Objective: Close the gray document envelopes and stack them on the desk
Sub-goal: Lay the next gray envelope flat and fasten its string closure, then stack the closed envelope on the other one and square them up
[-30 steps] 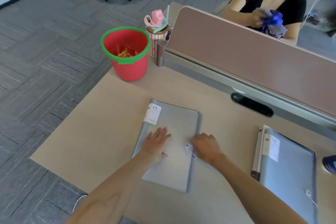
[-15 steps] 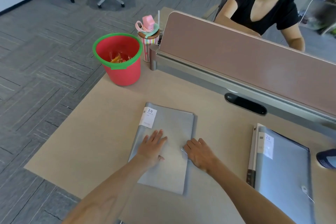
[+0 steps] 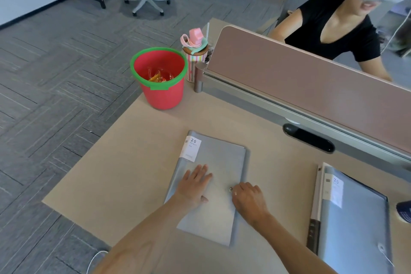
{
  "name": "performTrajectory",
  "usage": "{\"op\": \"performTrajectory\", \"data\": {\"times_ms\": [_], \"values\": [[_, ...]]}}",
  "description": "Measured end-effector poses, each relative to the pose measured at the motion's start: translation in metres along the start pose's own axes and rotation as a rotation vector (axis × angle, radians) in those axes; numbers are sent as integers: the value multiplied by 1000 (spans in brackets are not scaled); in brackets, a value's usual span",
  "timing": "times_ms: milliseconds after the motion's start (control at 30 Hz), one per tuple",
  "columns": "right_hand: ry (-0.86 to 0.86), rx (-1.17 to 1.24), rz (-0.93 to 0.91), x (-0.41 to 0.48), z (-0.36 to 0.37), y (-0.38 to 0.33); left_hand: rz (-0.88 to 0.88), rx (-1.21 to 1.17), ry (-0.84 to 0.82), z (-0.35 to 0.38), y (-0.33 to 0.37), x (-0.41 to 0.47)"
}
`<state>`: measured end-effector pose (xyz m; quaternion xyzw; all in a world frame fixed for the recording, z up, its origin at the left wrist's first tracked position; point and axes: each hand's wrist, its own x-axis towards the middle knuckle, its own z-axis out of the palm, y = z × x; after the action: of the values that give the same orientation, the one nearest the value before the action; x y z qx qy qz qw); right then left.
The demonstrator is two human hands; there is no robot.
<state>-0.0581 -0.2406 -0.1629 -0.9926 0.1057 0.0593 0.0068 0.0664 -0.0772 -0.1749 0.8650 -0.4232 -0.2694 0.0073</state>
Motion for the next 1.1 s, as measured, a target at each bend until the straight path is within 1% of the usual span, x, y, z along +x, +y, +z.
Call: {"op": "performTrajectory", "data": {"times_ms": [100, 133, 167, 233, 267, 333, 367, 433, 500, 567, 667, 800, 867, 967, 1100], "values": [[24, 261, 157, -8, 4, 4, 29, -50, 35, -10, -6, -7], [33, 365, 235, -10, 5, 4, 25, -89, 64, -12, -8, -12], [30, 474, 309, -11, 7, 5, -3, -121, 104, -14, -11, -16], [12, 678, 476, -11, 6, 2, -152, -217, 172, -15, -18, -26], [-21, 766, 573, -12, 2, -1, -255, -309, 188, -15, -21, -31], [-77, 934, 708, -11, -6, -8, -438, -580, 194, -22, -22, -38], [-92, 1021, 754, -11, -9, -10, -486, -703, 201, -26, -23, -40], [-99, 1146, 825, -12, -14, -14, -525, -878, 214, -35, -23, -39], [-51, 1256, 906, -14, -20, -13, -548, -1059, 216, -43, -28, -35], [22, 1384, 993, -18, -26, -9, -525, -1263, 161, -53, -31, -36], [93, 1469, 1122, -28, -38, 0, -415, -1413, 105, -69, -25, -42], [158, 1503, 1098, -47, -51, 11, -208, -1609, 37, -86, -2, -33], [231, 1502, 1111, -61, -56, 22, -133, -1626, -19, -89, 20, -25], [385, 1454, 1193, -87, -68, 46, -30, -1600, -86, -92, 63, -17], [469, 1365, 1270, -129, -76, 92, -24, -1536, -126, -87, 127, -6]]}}
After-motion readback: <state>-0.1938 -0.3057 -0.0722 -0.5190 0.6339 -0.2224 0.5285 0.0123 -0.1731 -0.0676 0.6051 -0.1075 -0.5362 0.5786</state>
